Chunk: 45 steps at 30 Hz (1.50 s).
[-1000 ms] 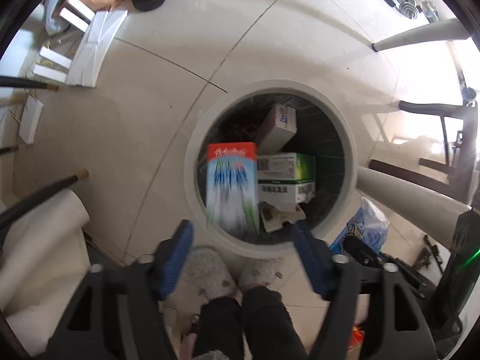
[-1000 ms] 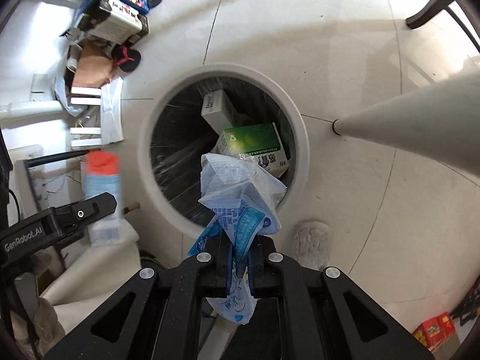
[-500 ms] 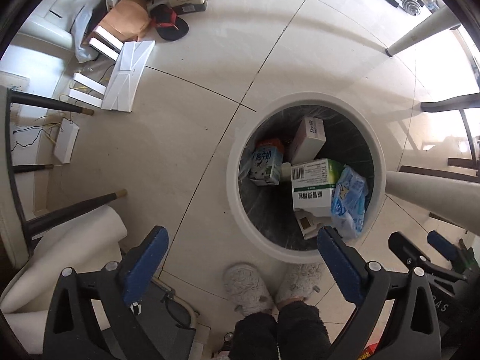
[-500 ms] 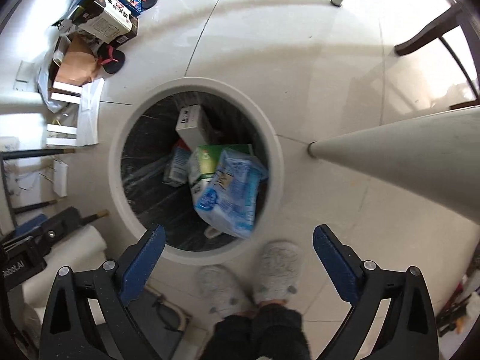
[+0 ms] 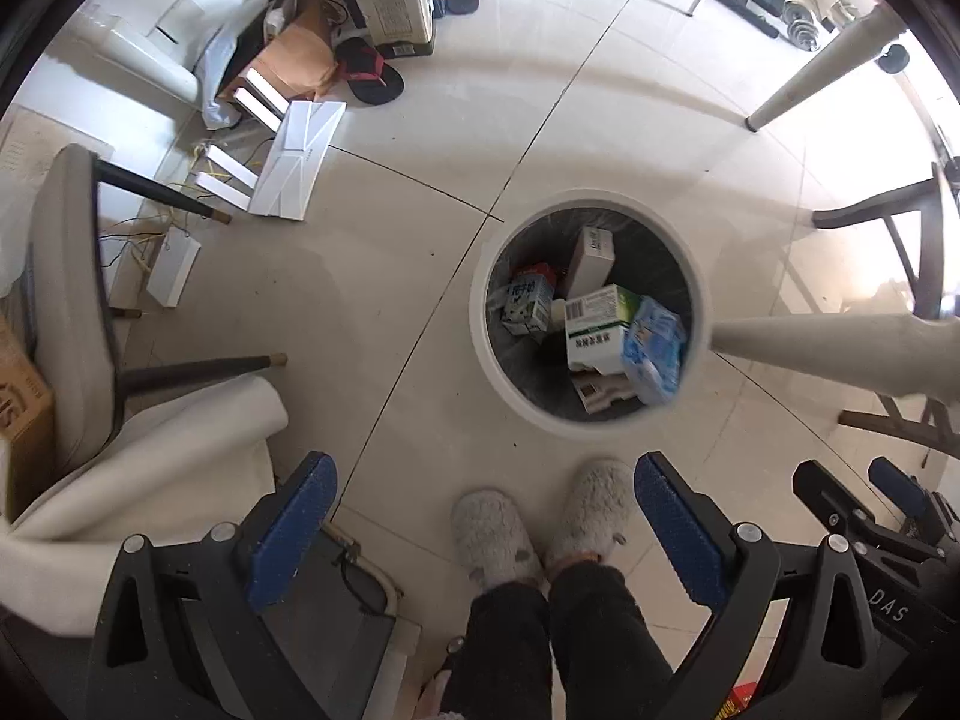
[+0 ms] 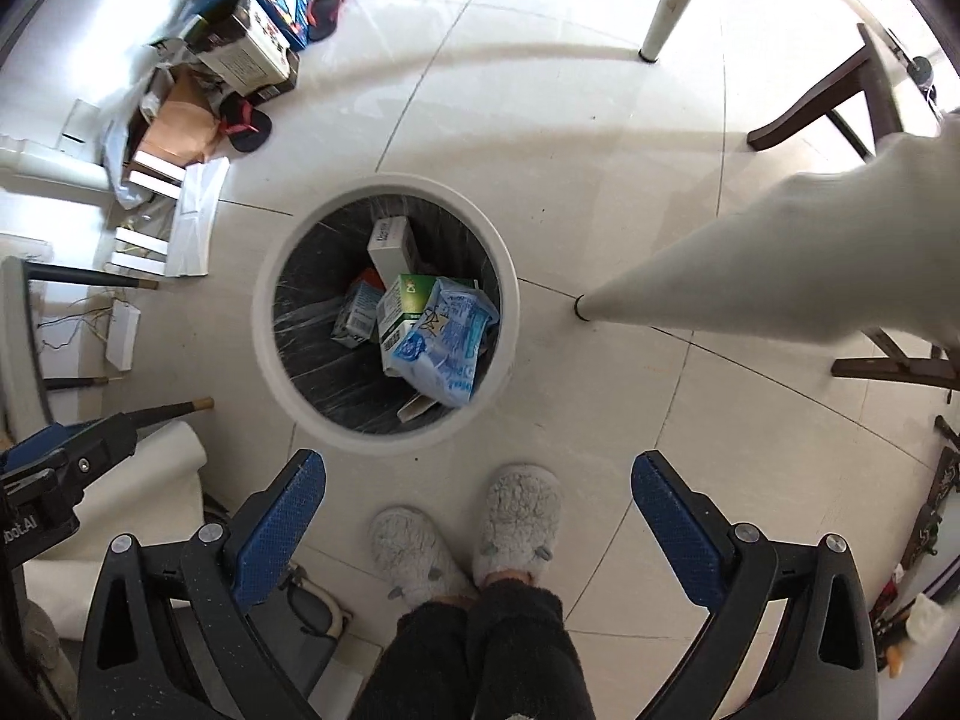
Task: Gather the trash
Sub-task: 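Move both open tools back up to the table, then grasp the blue-green rice bag with the left tool while the right tool grasps the silver blister pack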
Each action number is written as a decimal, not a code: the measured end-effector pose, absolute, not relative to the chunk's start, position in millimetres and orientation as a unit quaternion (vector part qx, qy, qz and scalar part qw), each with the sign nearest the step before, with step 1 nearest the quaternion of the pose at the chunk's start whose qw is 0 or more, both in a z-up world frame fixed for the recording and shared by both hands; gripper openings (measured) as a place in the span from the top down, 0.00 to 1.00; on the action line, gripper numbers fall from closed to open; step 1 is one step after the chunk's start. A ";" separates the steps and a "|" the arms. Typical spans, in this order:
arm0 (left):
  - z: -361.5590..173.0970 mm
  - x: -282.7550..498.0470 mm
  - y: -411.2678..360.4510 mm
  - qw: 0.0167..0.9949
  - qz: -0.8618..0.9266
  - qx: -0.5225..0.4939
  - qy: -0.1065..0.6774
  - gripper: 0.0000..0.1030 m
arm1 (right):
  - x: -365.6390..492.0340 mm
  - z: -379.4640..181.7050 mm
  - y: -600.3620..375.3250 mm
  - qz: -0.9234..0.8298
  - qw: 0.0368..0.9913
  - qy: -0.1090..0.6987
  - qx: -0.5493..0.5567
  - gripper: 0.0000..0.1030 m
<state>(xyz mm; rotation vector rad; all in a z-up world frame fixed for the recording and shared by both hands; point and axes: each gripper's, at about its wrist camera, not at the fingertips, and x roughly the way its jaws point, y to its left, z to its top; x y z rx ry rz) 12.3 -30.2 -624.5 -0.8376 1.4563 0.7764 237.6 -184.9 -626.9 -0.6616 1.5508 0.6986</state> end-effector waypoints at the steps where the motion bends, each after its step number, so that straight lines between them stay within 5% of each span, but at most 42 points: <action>1: -613.9 10.1 -34.0 0.602 0.334 -0.361 0.629 0.01 | 236.5 -613.5 -188.5 0.305 0.614 0.670 -0.286 0.00; 21: -359.2 -12.5 -61.8 0.657 0.343 -0.325 0.588 0.01 | 214.2 -312.3 -213.8 0.357 0.630 0.640 -0.260 0.00; 30: -272.6 42.5 -3.1 0.692 0.399 -0.271 0.537 0.01 | 292.5 -202.6 -168.6 0.363 0.664 0.631 -0.169 0.00; 36: -263.1 117.5 64.1 0.688 0.394 -0.290 0.536 0.01 | 390.3 -179.7 -106.7 0.353 0.678 0.626 -0.155 0.00; 45: -295.8 302.7 207.6 0.644 0.345 -0.445 0.518 0.02 | 592.6 -240.2 11.6 0.304 0.683 0.649 -0.137 0.00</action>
